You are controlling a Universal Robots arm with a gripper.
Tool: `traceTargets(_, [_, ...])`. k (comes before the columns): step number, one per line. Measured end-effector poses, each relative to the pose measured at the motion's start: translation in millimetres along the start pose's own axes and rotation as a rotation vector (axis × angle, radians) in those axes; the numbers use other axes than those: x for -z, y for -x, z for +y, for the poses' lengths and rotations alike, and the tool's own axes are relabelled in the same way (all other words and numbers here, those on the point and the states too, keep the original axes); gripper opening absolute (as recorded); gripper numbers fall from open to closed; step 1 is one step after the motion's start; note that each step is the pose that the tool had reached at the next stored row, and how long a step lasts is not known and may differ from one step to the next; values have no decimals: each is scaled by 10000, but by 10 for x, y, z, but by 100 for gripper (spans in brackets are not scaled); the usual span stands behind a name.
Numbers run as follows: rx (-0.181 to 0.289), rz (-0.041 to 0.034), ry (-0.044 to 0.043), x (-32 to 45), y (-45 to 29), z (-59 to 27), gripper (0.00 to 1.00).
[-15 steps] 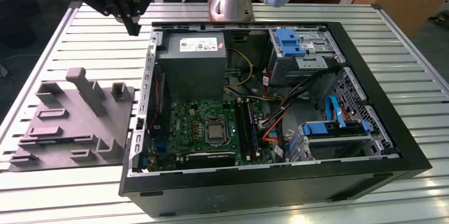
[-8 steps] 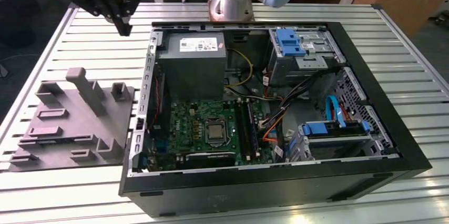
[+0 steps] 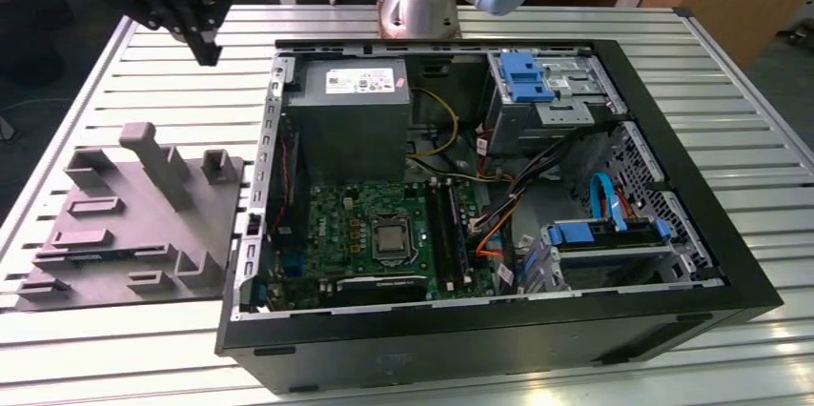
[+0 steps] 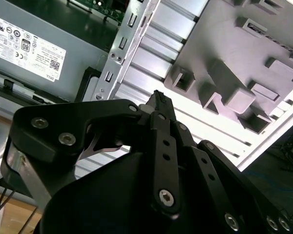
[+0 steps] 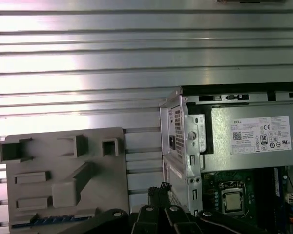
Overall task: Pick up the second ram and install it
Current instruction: 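Reach for the second ram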
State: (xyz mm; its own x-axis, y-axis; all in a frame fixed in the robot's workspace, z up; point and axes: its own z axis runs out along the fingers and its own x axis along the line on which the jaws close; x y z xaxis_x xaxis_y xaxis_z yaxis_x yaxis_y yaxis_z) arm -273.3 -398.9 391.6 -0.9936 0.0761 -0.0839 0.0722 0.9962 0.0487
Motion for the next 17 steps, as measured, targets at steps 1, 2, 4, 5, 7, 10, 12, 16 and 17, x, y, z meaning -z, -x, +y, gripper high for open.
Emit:
traceTargets(1, [1, -7, 1, 1, -23, -2, 10])
traceTargets(2, [0, -14, 1, 3, -46, -4, 10])
traceTargets(4, [0, -30, 3, 6, -97, -7, 10])
traceTargets(5, [0, -37, 4, 7, -121, -9, 10])
traceTargets(7, [1, -50, 4, 11, -170, -13, 10])
traceTargets(10, [3, -65, 4, 15, -237, -18, 10])
traceTargets(12, [2, -70, 5, 17, -279, -21, 10])
traceTargets(16, [2, -72, 6, 17, -359, -27, 10])
traceTargets(17, [2, -72, 6, 16, -380, -30, 10])
